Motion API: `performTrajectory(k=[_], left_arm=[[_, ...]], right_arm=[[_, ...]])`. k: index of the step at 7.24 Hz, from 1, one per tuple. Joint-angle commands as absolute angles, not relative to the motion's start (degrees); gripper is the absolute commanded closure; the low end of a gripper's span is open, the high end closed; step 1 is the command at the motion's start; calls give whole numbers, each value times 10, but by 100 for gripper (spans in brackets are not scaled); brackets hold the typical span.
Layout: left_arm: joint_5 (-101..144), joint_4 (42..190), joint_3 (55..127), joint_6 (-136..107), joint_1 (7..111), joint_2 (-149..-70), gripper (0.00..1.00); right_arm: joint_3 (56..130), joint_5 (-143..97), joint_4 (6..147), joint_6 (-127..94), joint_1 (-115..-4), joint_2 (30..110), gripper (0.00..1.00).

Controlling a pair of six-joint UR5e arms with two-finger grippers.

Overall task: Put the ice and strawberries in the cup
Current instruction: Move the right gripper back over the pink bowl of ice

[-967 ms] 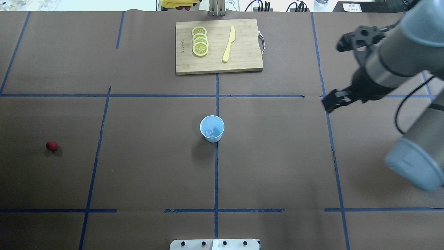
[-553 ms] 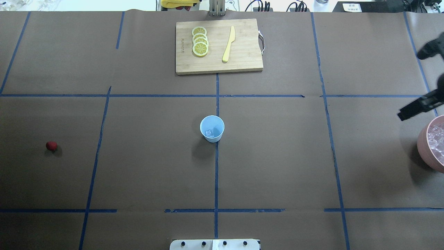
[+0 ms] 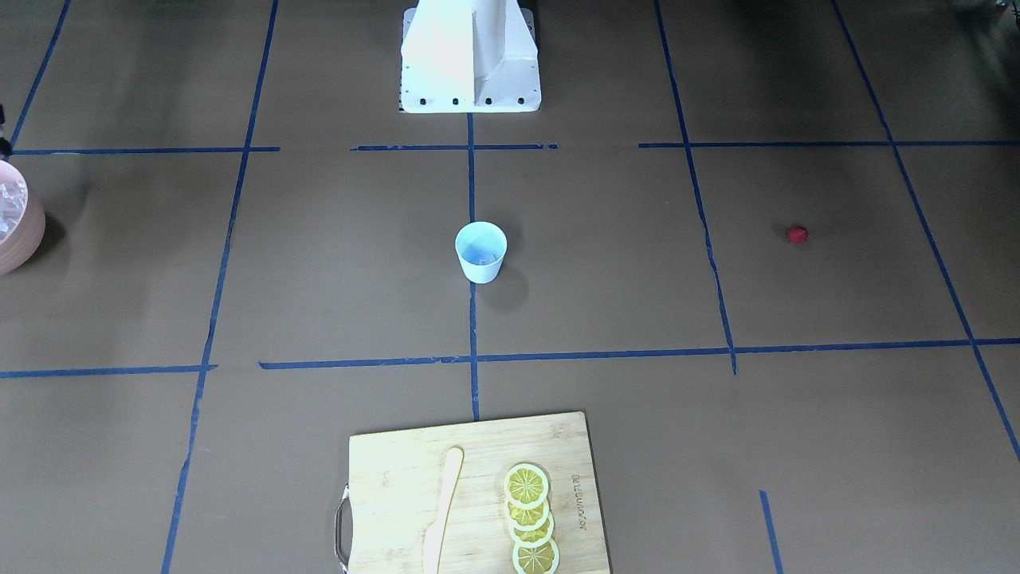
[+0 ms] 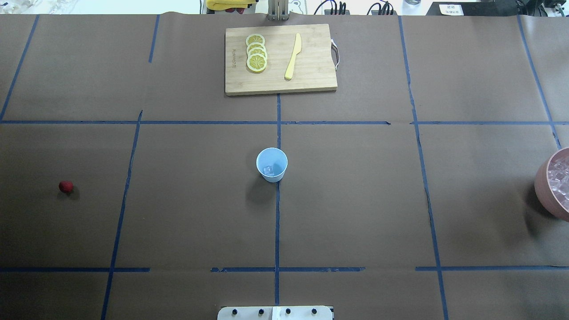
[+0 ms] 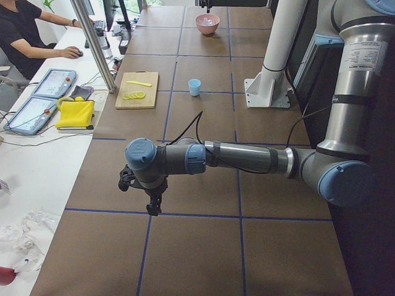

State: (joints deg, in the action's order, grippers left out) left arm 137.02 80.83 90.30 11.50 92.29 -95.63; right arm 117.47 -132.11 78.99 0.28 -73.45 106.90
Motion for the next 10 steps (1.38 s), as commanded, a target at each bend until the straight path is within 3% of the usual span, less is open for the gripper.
performTrajectory(k=[1,2,8,10], left_arm=[[1370,809,907,114,923,-955,0],[1370,809,911,114,923,-955,0],[1370,808,923,94,922,-955,0],[1369,809,922,94,923,-955,0]], right_arm=[[1143,-1316,768,24,-744,1086,16],[1129,-1312,766,25,-744,1085,19],[1071,-1312,767,113,-744,1078,58],[1067,-1309,766,115,-744,1078,61]])
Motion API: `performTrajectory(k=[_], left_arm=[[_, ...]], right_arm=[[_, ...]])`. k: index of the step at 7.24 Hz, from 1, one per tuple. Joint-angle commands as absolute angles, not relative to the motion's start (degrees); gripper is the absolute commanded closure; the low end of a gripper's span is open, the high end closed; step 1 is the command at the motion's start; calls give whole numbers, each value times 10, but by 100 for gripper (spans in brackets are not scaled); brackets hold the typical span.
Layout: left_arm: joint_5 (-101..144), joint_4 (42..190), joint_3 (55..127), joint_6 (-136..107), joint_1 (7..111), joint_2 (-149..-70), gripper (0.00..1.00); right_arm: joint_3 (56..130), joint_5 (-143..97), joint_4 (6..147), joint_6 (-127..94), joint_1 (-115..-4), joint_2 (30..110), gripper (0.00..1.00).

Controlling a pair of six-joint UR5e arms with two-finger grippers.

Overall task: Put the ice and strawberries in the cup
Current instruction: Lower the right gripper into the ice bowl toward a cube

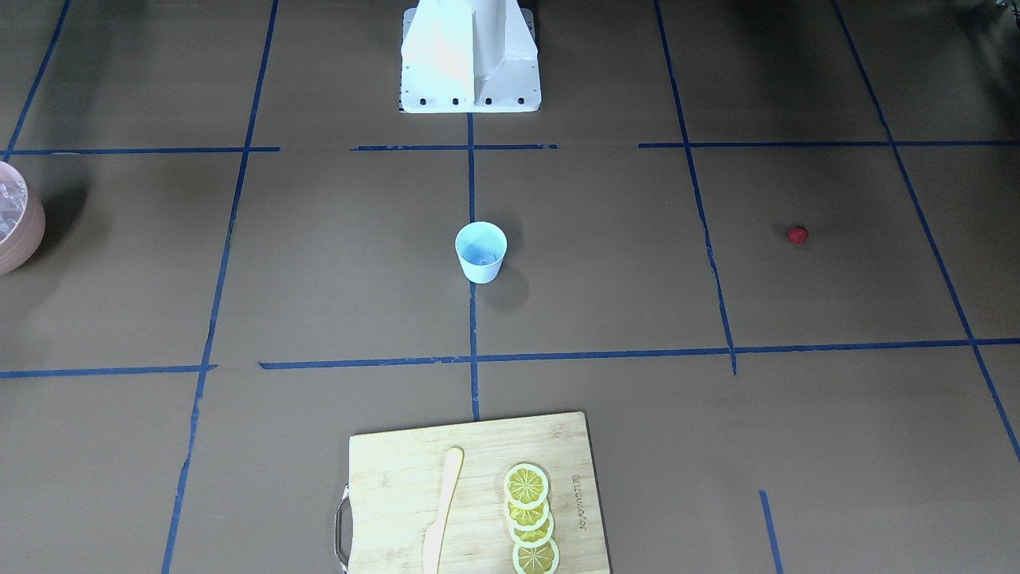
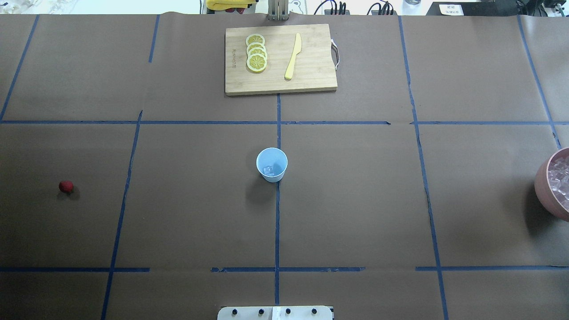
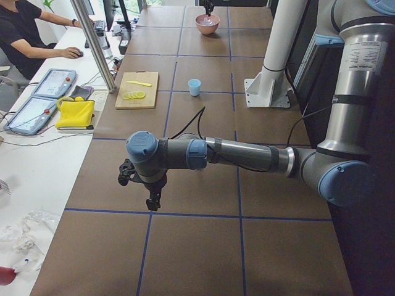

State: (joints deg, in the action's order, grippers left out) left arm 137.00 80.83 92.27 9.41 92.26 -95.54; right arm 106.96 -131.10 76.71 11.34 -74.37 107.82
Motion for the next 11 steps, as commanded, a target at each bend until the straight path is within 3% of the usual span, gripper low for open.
performTrajectory(k=[1,11], left_arm=[[1369,809,922,94,923,-955,0],[1369,809,922,94,922,-955,0]], right_arm=[[1067,-1308,767,116,-742,1078,61],[1034,-1311,769,114,-710,1063,54]])
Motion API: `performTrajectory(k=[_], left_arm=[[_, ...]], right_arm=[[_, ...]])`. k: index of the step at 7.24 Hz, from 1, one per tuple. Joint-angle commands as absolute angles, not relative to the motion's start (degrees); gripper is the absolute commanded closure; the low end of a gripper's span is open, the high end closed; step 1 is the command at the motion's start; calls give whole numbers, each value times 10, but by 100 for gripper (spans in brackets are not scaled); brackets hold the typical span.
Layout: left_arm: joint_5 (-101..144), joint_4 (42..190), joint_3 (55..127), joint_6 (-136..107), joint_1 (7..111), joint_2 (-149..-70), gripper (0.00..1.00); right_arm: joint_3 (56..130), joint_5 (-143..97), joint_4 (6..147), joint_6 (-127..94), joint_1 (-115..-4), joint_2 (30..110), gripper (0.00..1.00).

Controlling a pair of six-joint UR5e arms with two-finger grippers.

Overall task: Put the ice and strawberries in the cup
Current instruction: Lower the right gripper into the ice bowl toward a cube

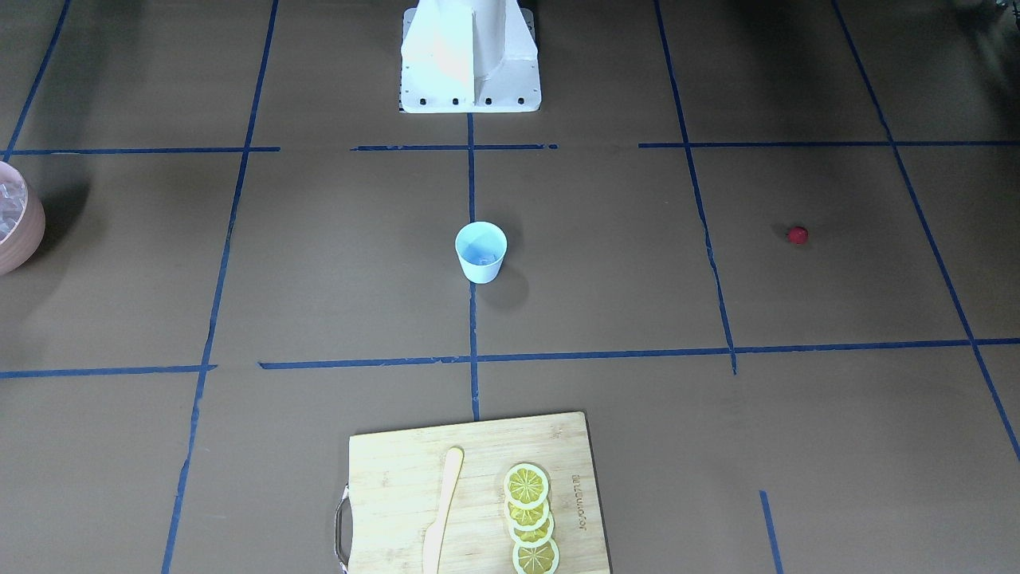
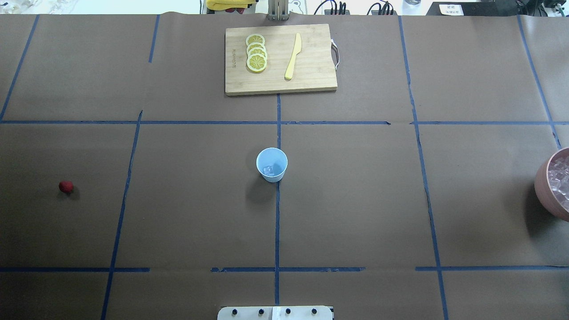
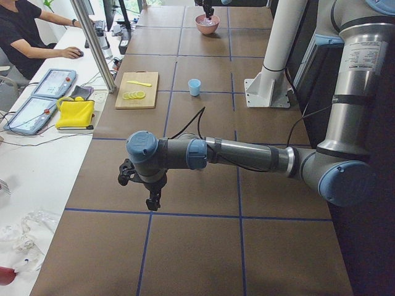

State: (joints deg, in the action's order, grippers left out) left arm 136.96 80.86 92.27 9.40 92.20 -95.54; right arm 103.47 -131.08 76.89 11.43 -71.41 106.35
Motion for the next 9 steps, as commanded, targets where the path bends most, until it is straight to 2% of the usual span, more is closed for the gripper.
performTrajectory(k=[1,9], left_arm=[[1369,809,923,94,922,-955,0],[1370,809,923,94,921,-955,0]], right_arm=[[1031,-1311,769,115,-709,1063,54],[1018,-1310,769,114,-699,1064,53]])
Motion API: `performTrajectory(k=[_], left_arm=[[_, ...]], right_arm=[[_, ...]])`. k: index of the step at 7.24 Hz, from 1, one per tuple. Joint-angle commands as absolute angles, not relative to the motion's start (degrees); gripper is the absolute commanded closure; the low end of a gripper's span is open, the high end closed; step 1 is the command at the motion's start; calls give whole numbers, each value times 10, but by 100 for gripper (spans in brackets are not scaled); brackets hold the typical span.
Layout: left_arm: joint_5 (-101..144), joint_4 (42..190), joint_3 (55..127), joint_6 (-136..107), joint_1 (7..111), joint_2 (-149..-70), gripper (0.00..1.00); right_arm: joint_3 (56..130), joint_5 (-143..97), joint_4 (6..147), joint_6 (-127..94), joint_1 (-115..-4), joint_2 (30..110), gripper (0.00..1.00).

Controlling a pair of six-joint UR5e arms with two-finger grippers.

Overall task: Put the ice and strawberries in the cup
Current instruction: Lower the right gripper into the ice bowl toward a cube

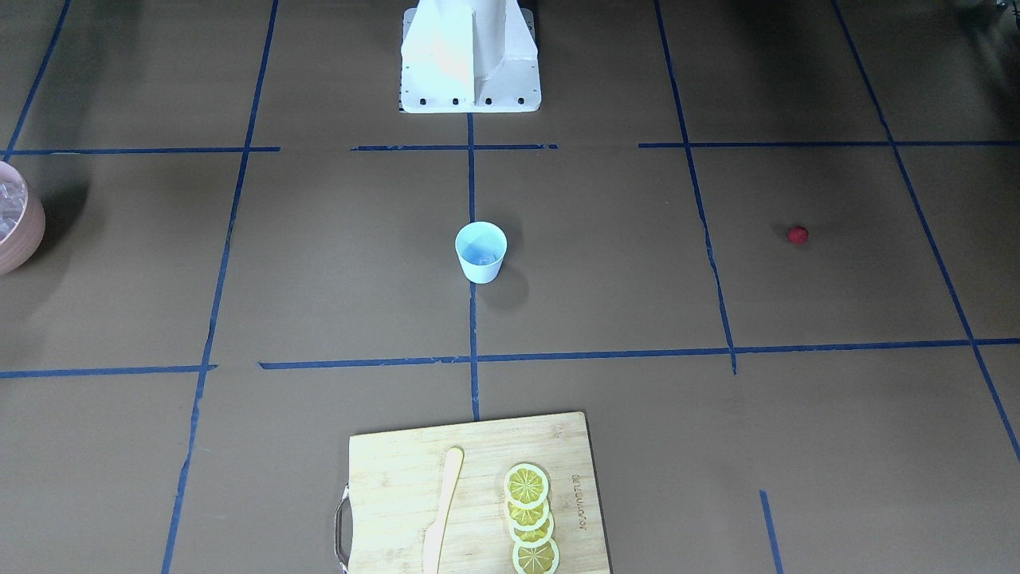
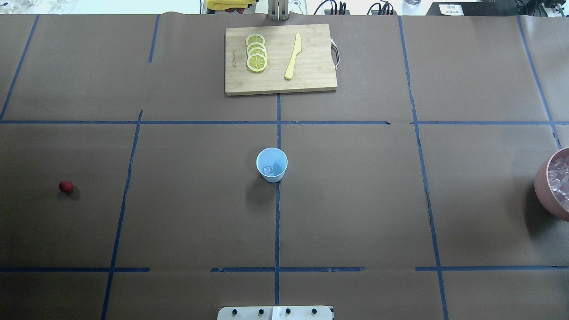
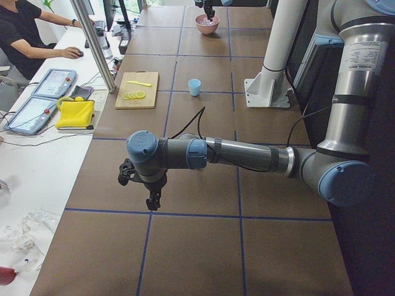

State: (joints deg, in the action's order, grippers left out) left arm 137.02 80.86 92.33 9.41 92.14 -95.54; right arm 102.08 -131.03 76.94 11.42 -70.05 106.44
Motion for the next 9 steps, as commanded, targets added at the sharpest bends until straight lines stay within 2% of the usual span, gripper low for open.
performTrajectory(k=[1,9], left_arm=[[1370,809,923,94,921,-955,0],[1370,809,923,91,921,-955,0]], right_arm=[[1017,-1310,770,114,-699,1064,53],[1011,-1314,769,114,-690,1065,53]])
